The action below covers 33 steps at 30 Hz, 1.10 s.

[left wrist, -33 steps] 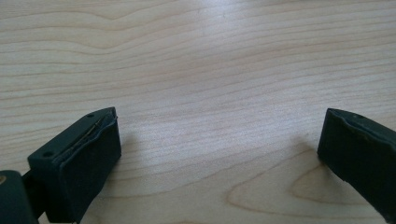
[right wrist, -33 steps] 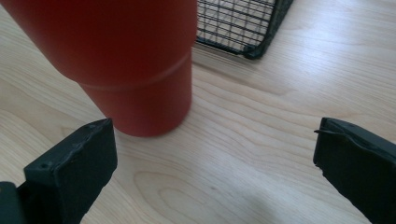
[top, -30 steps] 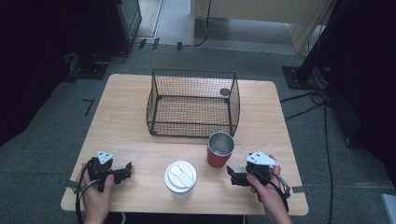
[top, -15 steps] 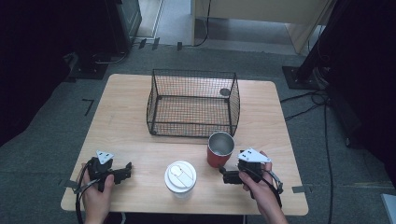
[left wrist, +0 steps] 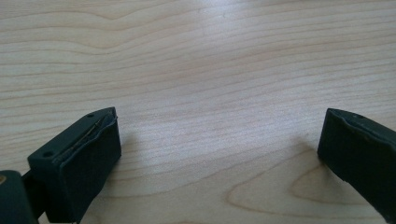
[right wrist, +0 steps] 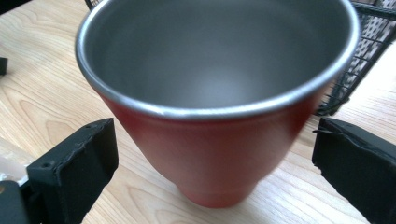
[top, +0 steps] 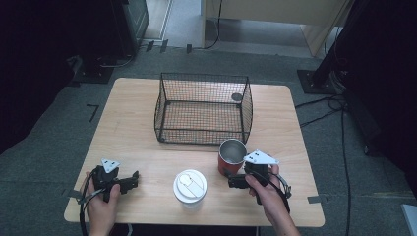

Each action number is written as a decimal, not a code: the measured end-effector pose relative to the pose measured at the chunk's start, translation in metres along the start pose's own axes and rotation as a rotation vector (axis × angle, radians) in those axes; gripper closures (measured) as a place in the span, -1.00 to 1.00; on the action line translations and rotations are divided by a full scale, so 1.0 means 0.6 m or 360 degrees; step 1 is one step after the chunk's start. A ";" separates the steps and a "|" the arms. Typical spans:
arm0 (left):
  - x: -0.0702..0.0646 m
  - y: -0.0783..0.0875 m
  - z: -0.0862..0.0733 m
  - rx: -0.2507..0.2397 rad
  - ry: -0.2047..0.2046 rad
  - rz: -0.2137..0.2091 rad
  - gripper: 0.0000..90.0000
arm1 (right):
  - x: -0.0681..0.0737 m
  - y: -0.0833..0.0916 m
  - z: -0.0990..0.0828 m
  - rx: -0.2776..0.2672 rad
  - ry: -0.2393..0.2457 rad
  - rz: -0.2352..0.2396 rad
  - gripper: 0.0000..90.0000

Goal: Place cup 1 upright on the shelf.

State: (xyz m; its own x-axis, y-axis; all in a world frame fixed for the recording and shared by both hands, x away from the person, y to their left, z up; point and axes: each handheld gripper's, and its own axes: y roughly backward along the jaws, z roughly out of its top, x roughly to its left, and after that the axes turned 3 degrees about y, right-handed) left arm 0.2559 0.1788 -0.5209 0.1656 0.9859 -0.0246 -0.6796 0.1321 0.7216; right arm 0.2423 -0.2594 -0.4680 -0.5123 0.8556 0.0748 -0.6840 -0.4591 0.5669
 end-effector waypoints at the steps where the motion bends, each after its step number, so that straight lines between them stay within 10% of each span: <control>1: 0.000 0.000 0.000 -0.0001 0.0000 0.0000 -1.00 | 0.001 -0.001 0.001 -0.0001 -0.0003 0.0008 -0.98; 33: 0.000 0.000 0.000 0.0000 -0.0001 -0.0001 -1.00 | 0.010 -0.026 0.053 0.0000 -0.0037 -0.0043 -0.91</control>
State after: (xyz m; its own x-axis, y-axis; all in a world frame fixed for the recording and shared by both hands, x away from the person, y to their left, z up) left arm 0.2560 0.1788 -0.5209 0.1661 0.9858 -0.0246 -0.6797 0.1325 0.7214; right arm 0.2663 -0.2394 -0.4503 -0.4816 0.8728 0.0787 -0.6972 -0.4360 0.5690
